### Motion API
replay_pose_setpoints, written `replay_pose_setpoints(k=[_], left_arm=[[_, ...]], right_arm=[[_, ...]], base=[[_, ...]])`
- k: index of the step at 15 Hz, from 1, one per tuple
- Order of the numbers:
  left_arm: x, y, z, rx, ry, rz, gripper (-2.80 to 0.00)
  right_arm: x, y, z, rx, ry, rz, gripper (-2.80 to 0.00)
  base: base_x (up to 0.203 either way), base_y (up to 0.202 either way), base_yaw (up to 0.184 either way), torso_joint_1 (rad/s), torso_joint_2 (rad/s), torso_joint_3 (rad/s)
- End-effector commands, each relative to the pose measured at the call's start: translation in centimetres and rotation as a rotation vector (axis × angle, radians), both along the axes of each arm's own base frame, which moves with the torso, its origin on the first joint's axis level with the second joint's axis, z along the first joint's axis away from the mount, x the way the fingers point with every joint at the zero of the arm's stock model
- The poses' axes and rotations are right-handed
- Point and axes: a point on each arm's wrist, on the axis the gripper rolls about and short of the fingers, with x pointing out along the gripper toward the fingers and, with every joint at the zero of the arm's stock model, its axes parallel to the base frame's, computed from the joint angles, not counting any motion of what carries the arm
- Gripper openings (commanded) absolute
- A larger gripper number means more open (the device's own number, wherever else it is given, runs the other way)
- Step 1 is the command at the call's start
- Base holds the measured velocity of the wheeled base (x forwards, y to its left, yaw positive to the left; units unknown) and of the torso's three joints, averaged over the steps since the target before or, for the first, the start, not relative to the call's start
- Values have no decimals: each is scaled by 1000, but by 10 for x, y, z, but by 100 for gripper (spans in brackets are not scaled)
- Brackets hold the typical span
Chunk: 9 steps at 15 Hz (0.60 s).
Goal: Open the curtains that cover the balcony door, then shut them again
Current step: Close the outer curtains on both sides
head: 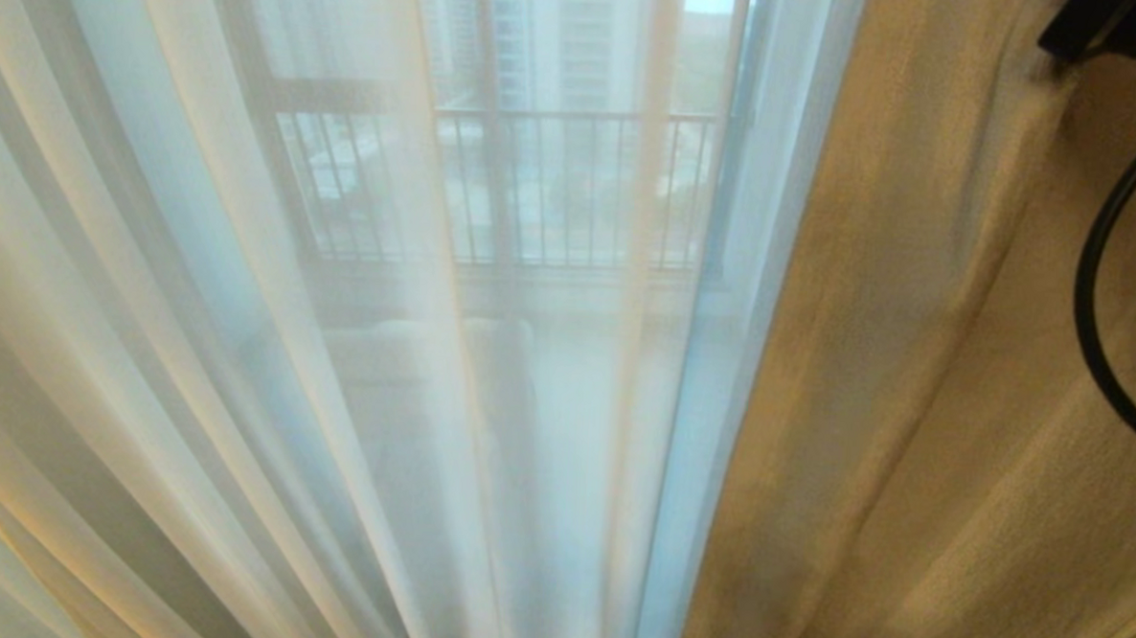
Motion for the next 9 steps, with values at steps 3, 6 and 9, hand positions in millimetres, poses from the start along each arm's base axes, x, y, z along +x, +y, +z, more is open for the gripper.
replay_pose_setpoints(k=[3, 6, 9], left_arm=[[0, 0, 0, 0, -1, 0, -280], [0, 0, 0, 0, -1, 0, -280], [0, 0, 0, 0, -1, 0, -280]], right_arm=[[10, 29, -7, -41, -3, 65, -280], [15, 50, -8, -58, -12, 111, -280], [17, 67, -15, -80, -14, 147, -280]], base=[[0, 0, 0, 0, 0, 0], [0, 0, 0, 0, 0, 0], [0, 0, 0, 0, 0, 0]])
